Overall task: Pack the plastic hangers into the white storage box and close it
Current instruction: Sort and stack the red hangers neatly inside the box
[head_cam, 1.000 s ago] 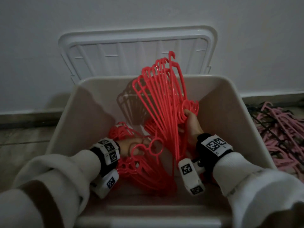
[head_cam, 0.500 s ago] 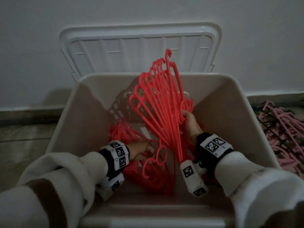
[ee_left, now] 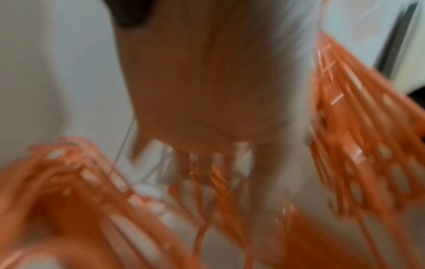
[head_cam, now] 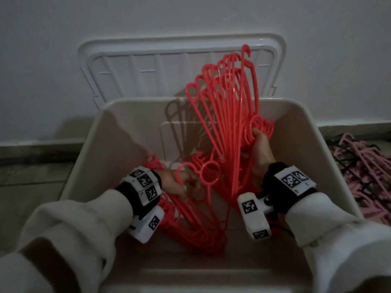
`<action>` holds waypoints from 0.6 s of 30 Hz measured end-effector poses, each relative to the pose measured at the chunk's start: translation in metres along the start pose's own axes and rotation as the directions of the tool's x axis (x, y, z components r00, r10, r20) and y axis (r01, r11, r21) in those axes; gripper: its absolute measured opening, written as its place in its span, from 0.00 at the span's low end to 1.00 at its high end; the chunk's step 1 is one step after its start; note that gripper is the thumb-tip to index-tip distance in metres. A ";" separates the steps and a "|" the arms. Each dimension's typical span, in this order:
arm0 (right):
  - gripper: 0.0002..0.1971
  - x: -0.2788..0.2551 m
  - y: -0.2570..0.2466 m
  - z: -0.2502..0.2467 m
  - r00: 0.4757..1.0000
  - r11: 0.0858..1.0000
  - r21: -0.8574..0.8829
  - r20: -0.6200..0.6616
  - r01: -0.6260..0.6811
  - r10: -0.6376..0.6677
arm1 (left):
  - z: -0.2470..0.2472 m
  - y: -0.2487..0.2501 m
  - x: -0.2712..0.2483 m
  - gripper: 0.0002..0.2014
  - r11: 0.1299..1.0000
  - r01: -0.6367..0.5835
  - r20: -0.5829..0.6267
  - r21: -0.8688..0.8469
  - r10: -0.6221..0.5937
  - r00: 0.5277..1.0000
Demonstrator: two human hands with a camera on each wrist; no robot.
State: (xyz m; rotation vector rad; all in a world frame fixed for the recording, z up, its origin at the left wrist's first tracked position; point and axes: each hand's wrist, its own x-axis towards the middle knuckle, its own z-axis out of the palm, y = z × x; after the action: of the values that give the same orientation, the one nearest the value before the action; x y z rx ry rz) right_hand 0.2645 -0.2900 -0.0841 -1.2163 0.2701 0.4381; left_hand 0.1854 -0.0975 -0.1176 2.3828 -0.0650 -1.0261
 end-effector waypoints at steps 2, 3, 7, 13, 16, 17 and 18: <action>0.23 -0.001 -0.003 0.001 1.000 0.999 0.029 0.006 -0.019 0.019 | -0.004 0.014 -0.005 0.22 0.983 -0.085 0.078 -0.165 0.098 0.992; 0.25 -0.002 -0.004 0.002 1.000 0.999 0.034 0.009 -0.014 0.014 | -0.005 0.023 -0.009 0.24 0.967 -0.105 0.097 -0.231 0.130 0.987; 0.27 0.000 -0.007 0.003 1.000 1.000 0.023 -0.025 0.019 -0.018 | 0.000 0.036 -0.010 0.26 0.930 -0.173 -0.034 -0.324 0.172 0.985; 0.18 -0.001 -0.013 0.004 0.991 0.989 -0.077 -0.040 0.124 -0.127 | -0.008 0.032 -0.011 0.16 0.850 -0.159 -0.113 -0.502 0.117 0.987; 0.16 -0.003 -0.022 0.006 0.962 0.951 -0.172 -0.053 0.256 -0.268 | -0.020 0.028 -0.014 0.12 0.773 -0.233 -0.275 -0.590 0.079 0.958; 0.16 -0.003 -0.026 0.006 0.946 0.929 -0.212 -0.054 0.302 -0.320 | -0.023 0.025 -0.015 0.10 0.763 -0.278 -0.346 -0.584 0.076 0.935; 0.16 -0.003 -0.029 0.006 0.928 0.901 -0.259 -0.044 0.347 -0.370 | -0.027 0.022 -0.017 0.10 0.776 -0.304 -0.387 -0.553 0.084 0.918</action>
State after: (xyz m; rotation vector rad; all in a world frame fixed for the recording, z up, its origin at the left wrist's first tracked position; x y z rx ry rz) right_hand 0.2753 -0.2929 -0.0570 -1.4990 0.0646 0.0927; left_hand 0.1957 -0.0996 -0.0801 1.8658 0.1238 -0.4200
